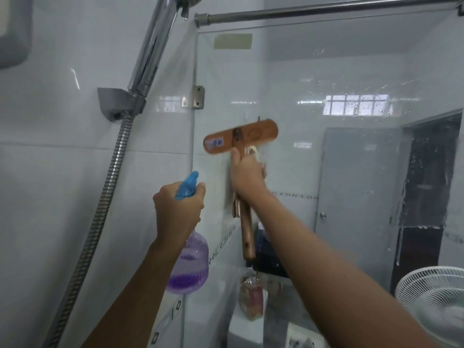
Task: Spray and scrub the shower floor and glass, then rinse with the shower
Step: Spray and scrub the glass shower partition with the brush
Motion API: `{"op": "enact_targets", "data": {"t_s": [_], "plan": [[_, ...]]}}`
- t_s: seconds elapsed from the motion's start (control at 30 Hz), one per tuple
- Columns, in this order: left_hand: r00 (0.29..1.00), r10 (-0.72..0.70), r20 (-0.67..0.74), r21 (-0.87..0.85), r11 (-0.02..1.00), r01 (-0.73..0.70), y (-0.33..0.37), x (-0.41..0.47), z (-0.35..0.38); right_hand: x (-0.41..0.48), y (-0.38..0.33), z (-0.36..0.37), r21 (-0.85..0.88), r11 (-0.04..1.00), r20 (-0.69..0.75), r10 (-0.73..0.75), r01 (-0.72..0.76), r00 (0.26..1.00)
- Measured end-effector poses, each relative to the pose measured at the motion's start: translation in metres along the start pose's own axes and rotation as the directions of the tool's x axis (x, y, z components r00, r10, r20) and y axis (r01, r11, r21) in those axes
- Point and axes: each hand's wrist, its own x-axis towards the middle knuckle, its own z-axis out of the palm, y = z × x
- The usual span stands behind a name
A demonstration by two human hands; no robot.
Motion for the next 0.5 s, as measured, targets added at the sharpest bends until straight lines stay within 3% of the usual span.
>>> {"op": "enact_targets", "data": {"t_s": [0.1,0.27,0.5], "plan": [[0.999,-0.033,0.031,-0.041,0.999,0.035,0.0,0.001,-0.001,0.042,-0.012,-0.019,0.042,0.999,-0.083,-0.025,0.028,0.996],[0.998,0.023,0.061,-0.001,1.0,-0.023,0.001,-0.003,0.005,0.04,0.012,-0.021,0.021,1.0,-0.044,0.021,-0.02,0.999],[0.995,-0.009,0.097,0.019,1.0,0.007,0.005,0.001,0.006,0.04,0.015,-0.017,0.005,1.0,-0.034,-0.015,0.015,0.999]]}}
